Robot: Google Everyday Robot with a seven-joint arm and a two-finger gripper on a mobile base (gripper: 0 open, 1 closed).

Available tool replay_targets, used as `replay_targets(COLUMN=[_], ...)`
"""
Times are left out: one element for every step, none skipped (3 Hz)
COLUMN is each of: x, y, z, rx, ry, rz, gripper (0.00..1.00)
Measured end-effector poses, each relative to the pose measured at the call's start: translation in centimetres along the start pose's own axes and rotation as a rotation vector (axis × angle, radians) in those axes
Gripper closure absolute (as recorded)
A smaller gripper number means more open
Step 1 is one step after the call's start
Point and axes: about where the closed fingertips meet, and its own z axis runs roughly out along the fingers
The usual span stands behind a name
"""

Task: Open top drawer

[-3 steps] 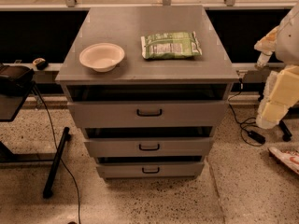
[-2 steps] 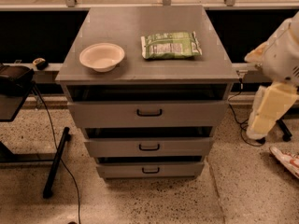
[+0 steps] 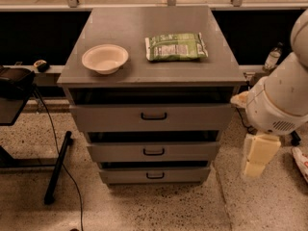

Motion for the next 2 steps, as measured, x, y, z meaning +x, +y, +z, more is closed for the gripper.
replay_targets(x=[-0.1,-0.6], y=[-0.3,-2.0], z=[0.3,3.8], rx=[-0.014,0.013], ry=[-0.033,-0.027], rz=[0.004,-0.015], gripper=[0.00,0.00])
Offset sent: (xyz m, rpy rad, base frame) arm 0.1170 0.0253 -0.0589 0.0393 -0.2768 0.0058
